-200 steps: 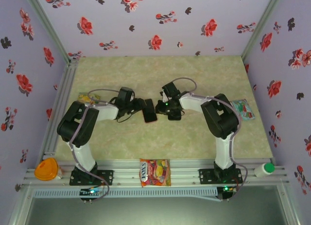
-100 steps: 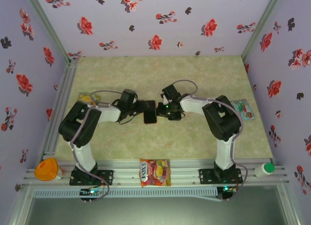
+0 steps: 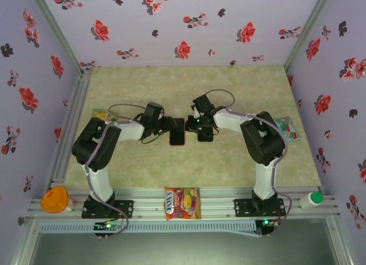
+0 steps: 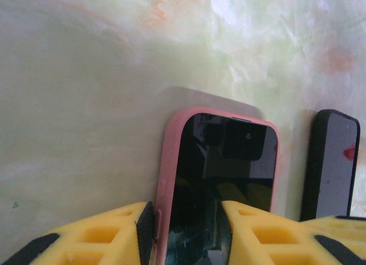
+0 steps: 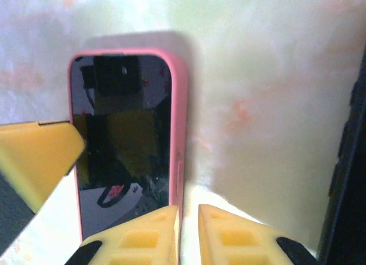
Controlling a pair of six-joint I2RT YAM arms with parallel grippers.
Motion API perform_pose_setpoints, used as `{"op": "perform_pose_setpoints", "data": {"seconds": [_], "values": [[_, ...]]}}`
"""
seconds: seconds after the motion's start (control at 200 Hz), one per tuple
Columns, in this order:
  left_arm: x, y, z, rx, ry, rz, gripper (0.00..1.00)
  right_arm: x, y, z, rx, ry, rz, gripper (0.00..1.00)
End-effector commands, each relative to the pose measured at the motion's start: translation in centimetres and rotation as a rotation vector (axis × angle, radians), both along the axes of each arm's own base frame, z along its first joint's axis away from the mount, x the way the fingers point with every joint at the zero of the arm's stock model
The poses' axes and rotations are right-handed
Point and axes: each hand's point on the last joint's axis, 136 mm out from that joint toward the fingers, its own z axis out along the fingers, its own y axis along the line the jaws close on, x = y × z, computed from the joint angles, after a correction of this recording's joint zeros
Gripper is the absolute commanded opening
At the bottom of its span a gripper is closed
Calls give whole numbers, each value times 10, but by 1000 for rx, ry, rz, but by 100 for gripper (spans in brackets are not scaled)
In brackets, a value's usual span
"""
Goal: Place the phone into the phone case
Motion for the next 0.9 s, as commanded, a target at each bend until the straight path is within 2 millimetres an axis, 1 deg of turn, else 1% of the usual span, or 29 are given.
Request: {"op": "perform_pose_setpoints", "data": {"seconds": [0.0,0.175,0.385,0.58,0.895], "values": [[9,-27,1,-45,-40,-55,39,9,-3,-4,-21,-5,-2,18],[13,-28,1,-39,-41,-58,39,16,1,-9,-10,5,0,18],[14,-28,1,-35,-42,-58,39,17,6,-18,0,26,1,18],[17,-29,1,-35,-44,-57,39,22,9,-16,10,18,-1,18],[25,-34,3,-35,-48,-65,39,34,17,-18,19,15,-2,18]]}}
